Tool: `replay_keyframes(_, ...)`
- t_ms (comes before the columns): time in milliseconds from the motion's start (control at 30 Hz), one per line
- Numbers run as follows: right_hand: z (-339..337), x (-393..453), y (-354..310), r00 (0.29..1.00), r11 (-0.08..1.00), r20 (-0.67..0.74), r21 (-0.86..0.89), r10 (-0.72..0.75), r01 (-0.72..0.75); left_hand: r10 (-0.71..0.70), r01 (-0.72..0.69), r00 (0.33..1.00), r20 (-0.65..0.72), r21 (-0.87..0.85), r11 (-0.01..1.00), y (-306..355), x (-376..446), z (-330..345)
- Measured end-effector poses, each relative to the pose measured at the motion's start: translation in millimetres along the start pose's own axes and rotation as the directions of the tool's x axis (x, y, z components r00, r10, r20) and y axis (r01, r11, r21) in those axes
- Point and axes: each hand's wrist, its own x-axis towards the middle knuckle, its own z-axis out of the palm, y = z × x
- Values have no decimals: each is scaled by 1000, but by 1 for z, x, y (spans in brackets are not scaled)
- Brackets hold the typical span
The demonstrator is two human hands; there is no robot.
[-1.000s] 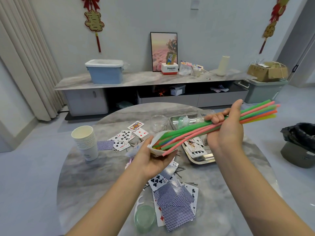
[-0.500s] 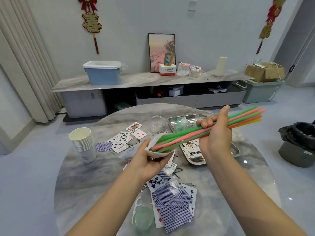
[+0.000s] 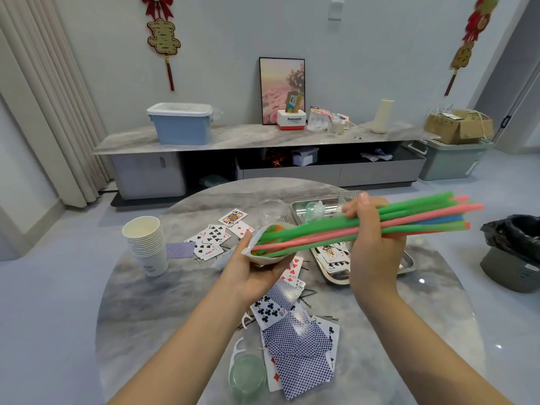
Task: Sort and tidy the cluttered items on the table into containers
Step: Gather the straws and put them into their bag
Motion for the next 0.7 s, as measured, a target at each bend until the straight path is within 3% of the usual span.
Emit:
replay_keyframes(167, -10, 9, -7, 1000, 990, -30, -139, -8, 4, -16, 16, 999, -39, 11, 1000, 5, 1, 0)
replay_keyframes(267, -6, -1, -8, 990, 990, 120, -113, -76, 89, 2, -1, 1000, -11, 48, 999, 8, 0, 0)
replay_keyframes(367, -4, -5, -8, 921, 938, 338, -210, -196, 276, 22, -20, 1000, -19, 71, 997, 9, 1, -1)
replay_keyframes(400, -5, -4, -6, 914, 925, 343, -227, -216, 304, 28, -26, 999, -29, 64, 998, 10, 1, -1)
replay_keyframes(500, -8, -3, -2, 924, 968, 368, -178, -101, 177, 39, -37, 999, -33, 60, 998, 9, 1, -1)
replay_keyframes(633, -7, -8, 4, 877, 854, 447, -373, -176, 362, 25, -21, 999, -47, 90, 996, 10, 3, -3)
replay_keyframes(700, -7, -7, 5, 872, 846, 450, -374, -192, 379, 21, -18, 999, -38, 79, 997, 12, 3, -3)
